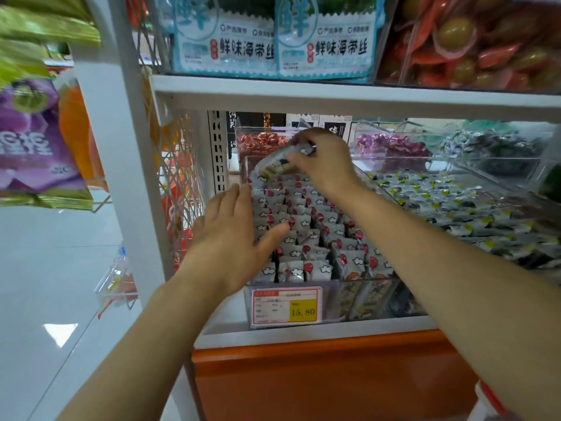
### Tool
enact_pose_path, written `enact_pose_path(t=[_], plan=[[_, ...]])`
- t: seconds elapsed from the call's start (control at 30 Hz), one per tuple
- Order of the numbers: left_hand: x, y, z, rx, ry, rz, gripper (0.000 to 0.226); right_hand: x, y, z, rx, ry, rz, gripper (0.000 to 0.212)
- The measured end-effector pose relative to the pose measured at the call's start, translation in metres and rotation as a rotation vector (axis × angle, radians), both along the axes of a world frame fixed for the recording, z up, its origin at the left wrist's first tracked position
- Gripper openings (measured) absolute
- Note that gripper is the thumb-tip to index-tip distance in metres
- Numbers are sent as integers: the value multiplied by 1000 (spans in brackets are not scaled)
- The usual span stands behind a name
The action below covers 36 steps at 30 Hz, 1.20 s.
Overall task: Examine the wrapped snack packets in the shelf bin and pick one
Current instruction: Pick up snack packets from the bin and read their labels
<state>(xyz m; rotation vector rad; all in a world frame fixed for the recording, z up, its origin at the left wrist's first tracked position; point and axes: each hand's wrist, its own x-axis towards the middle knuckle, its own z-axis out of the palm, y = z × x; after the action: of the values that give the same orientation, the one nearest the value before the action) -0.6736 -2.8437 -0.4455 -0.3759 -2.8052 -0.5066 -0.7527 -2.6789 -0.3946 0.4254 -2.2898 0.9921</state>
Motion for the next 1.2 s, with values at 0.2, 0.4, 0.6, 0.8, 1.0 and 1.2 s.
enact_pose_path(t=[0.2, 0.4, 0.6, 0.8, 1.0, 1.2], plan=[[-1, -1, -3, 33, -16, -11, 93, -37, -23, -3, 388, -136, 30, 30], [-3, -1, -7, 85, -5, -54, 88, -51, -39, -21, 625, -311, 81, 20], [-2, -1, -7, 138, -14, -76, 89, -70, -28, -17, 366, -326, 56, 18], [-1, 1, -7, 163, -5, -80, 87, -90, -42, -31, 701, -239, -127, 16], [-2, -1, -10, 203, 1, -84, 87, -77, -42, -19, 185, -229, -36, 11], [7, -2, -8, 433, 39, -63, 77, -4, -16, 3, -422, -100, -65, 9]])
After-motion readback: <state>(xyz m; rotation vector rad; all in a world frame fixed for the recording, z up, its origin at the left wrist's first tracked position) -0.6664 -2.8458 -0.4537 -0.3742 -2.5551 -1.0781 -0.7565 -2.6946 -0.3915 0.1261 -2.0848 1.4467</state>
